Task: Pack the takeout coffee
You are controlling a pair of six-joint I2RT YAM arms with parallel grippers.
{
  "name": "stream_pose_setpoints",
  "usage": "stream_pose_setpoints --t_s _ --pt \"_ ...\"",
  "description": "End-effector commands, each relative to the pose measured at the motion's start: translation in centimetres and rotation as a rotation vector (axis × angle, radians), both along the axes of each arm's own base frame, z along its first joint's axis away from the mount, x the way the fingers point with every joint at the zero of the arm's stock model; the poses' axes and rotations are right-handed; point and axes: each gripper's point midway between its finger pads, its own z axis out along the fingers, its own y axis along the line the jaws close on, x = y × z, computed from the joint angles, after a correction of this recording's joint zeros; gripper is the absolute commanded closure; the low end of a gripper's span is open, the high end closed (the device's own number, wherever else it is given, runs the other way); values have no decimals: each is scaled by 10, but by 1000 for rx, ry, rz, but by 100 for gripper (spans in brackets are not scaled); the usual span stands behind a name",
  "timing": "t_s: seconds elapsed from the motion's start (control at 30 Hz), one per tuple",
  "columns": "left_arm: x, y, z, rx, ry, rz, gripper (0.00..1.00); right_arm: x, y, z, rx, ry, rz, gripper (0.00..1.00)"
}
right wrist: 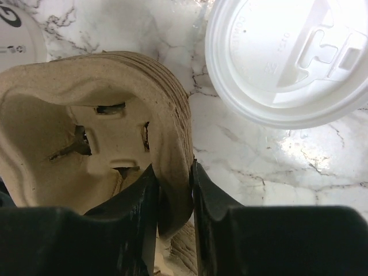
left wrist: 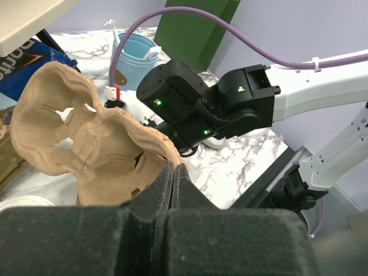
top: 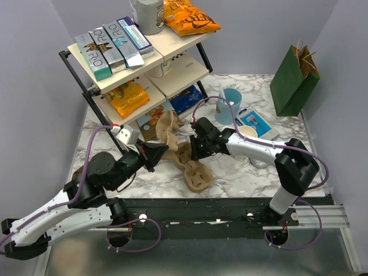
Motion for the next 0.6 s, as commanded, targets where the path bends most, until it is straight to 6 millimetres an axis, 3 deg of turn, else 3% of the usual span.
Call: stream_pose_setpoints --t_s 0.0,0.13,0.17,0.33,0.57 --pt "1 7 4 -25 -14 25 100 2 8 43 97 -61 -27 78" --pt "-2 7 7 -44 -24 11 100 5 -1 75 121 -122 -62 79" --pt "-4 8 8 -51 -29 2 100 9 -6 93 139 -171 -85 80" --pt "-12 8 22 -101 -84 -42 100 30 -33 148 212 -284 -164 80" --pt "-18 8 28 -129 -121 -75 100 80 -114 250 280 -535 -396 80"
